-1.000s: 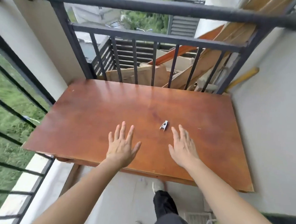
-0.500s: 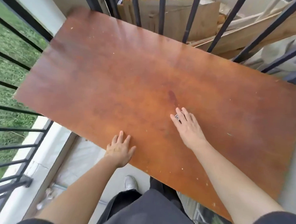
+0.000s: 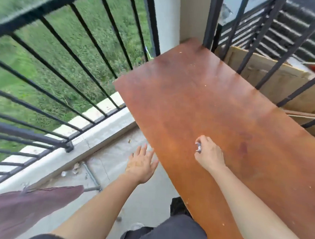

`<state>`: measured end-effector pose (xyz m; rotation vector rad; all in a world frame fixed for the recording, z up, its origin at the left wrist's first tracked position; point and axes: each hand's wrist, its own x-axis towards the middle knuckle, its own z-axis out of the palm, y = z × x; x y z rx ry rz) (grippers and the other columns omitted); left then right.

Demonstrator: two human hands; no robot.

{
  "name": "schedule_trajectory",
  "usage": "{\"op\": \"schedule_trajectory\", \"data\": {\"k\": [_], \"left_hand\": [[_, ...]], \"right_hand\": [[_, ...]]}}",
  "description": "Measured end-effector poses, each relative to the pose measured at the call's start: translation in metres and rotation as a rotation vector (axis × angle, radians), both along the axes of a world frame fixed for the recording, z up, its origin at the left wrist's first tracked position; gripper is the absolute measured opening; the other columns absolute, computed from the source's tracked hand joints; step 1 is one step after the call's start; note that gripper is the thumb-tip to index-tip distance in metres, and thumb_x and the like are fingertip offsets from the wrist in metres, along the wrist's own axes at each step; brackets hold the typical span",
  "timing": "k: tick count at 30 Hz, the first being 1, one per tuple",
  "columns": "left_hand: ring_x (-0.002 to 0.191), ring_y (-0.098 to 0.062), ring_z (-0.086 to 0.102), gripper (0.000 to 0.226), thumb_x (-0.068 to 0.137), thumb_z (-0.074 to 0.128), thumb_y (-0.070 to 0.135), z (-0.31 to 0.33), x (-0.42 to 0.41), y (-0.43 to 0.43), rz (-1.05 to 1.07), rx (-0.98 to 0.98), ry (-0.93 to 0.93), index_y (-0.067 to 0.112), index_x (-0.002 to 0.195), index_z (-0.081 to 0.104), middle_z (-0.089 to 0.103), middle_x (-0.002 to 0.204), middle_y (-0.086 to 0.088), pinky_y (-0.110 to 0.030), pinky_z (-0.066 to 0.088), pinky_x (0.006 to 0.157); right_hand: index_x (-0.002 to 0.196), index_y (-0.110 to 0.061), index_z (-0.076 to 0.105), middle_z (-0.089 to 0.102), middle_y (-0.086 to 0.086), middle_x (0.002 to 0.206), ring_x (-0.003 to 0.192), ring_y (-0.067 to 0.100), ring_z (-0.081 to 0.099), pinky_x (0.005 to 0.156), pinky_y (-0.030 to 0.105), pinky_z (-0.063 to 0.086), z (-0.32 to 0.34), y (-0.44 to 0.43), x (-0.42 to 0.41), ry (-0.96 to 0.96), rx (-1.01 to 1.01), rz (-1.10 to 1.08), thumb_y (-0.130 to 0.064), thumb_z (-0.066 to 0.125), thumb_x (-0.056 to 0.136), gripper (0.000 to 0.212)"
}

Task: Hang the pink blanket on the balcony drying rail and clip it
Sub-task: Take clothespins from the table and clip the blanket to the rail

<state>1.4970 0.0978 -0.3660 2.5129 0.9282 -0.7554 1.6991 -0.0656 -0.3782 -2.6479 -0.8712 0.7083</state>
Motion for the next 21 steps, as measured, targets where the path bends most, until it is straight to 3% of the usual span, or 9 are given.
{"op": "schedule_trajectory", "data": {"k": [6,10,13,15,18,21], "left_hand": [[0.150,-0.023,-0.002,0.058,0.100,0.027,0.052,0.049,-0.133,0.070,0.335,0.222,-0.208,0.027,0.153,0.022,0.004,0.164,-0.003,-0.046,0.008,0.120],[0.150,-0.021,0.001,0.058,0.100,0.027,0.051,0.077,-0.293,0.099,0.585,0.340,-0.206,0.027,0.153,0.022,0.006,0.163,-0.002,-0.044,0.010,0.120],[0.150,-0.020,-0.005,0.056,0.101,0.024,0.048,0.087,-0.423,0.099,0.823,0.385,-0.188,0.030,0.153,0.018,-0.002,0.164,-0.001,-0.043,0.011,0.120],[0.150,-0.021,-0.003,0.056,0.101,0.025,0.048,0.095,-0.507,0.090,1.011,0.411,-0.186,0.030,0.153,0.019,-0.001,0.164,0.000,-0.043,0.010,0.119],[0.149,-0.026,0.005,0.057,0.101,0.027,0.047,0.107,-0.618,0.067,1.193,0.511,-0.110,0.026,0.154,0.020,0.006,0.163,-0.004,-0.043,0.011,0.119],[0.150,-0.024,-0.001,0.057,0.102,0.025,0.047,0.120,-0.704,0.038,1.397,0.565,-0.104,0.026,0.154,0.019,0.004,0.164,-0.004,-0.043,0.009,0.119]], "right_hand": [[0.093,-0.024,0.055,0.071,0.000,0.097,0.096,0.031,0.065,0.068,0.032,0.042,0.062,0.137,-0.112,0.006,0.165,0.310,-0.028,0.074,0.076,0.025],[0.087,-0.030,0.051,0.071,-0.009,0.091,0.094,0.021,0.067,0.073,0.032,0.050,0.097,0.222,-0.255,0.051,0.196,0.617,-0.051,0.081,0.071,0.041],[0.093,-0.034,0.054,0.069,-0.012,0.099,0.100,0.018,0.065,0.069,0.030,0.040,0.108,0.275,-0.375,-0.009,0.203,0.878,-0.056,0.077,0.073,0.038],[0.094,-0.033,0.058,0.069,-0.011,0.099,0.099,0.019,0.064,0.065,0.029,0.033,0.113,0.302,-0.457,-0.040,0.269,1.028,-0.056,0.077,0.072,0.038],[0.094,-0.027,0.064,0.071,-0.005,0.091,0.091,0.023,0.066,0.062,0.029,0.037,0.125,0.326,-0.576,0.036,0.328,1.208,-0.051,0.079,0.069,0.037],[0.088,-0.024,0.065,0.064,-0.010,0.074,0.078,0.019,0.064,0.060,0.027,0.035,0.139,0.328,-0.684,0.160,0.366,1.336,-0.043,0.081,0.068,0.033]]}}
